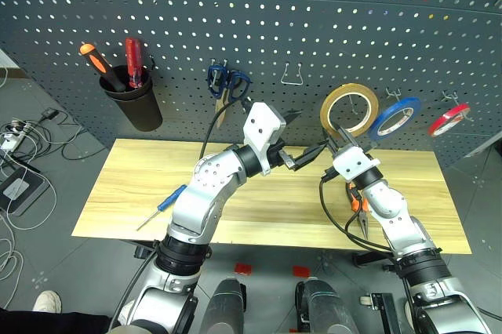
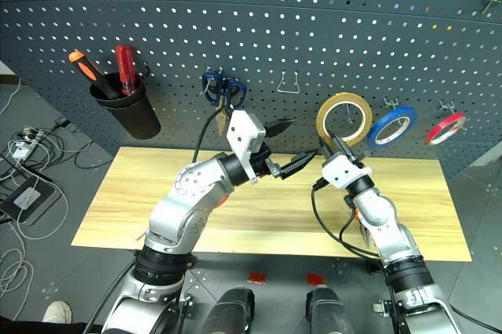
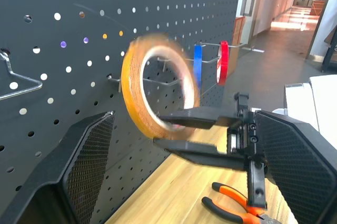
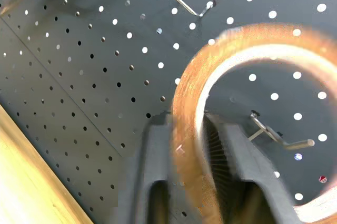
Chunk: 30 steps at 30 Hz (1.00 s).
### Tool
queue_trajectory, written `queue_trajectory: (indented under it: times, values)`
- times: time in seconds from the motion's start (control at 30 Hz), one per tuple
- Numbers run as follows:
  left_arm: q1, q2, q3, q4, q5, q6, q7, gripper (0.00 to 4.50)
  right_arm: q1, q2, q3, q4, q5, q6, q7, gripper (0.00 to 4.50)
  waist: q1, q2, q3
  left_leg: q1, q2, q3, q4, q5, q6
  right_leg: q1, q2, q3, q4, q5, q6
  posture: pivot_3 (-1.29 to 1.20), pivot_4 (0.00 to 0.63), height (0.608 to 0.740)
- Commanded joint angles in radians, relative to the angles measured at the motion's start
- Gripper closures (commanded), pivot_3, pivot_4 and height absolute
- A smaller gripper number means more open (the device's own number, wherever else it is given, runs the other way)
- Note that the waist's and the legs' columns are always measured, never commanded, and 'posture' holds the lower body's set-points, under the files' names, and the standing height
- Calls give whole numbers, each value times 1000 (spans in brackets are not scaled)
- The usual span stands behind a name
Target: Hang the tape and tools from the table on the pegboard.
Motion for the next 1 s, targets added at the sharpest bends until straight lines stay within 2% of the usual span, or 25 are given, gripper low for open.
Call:
queue_trajectory:
  times: [0.03,0.23,0.33,0.53,0.67,0.73,0.8,1.0]
  values:
    - [-12,-5,-4,-20,-10,-16,2,0,7,6,-25,-10,35,24,13,1868,0,0,0,0,0,0,0,0,0,0,0,0,0,0,0,84,188,740]
    - [-2,-6,-4,-28,-12,-9,8,0,40,12,-34,-40,67,92,40,44,0,0,0,0,0,0,0,0,0,0,0,0,0,0,0,82,199,740]
    - [6,-5,-6,-33,-13,-6,8,0,79,14,-37,-75,84,150,64,44,0,0,0,0,0,0,0,0,0,0,0,0,0,0,0,79,207,740]
    - [93,31,-21,-62,-16,5,-14,0,245,9,-52,-285,125,435,155,44,-1,1,1,0,0,0,1,-1,2,1,0,1,0,0,0,58,256,740]
    - [193,83,-41,-74,-11,-2,-45,0,305,24,-76,-420,163,795,199,44,-5,2,6,1,1,0,1,-3,5,1,1,1,1,0,0,35,301,740]
    - [229,115,-62,-46,12,-31,-67,0,298,40,-94,-461,185,948,202,44,-7,4,17,4,1,-1,2,-5,9,4,1,1,0,0,-1,28,325,740]
    - [250,137,-84,-7,39,-72,-84,0,271,58,-114,-477,199,1066,191,44,-7,5,28,14,1,-1,0,-7,12,15,1,2,-2,-1,-2,22,350,740]
    - [260,148,-126,45,57,-128,-123,0,162,83,-175,-472,216,1295,142,44,-25,8,78,15,0,-1,1,-7,13,16,1,2,-1,-2,-2,7,416,740]
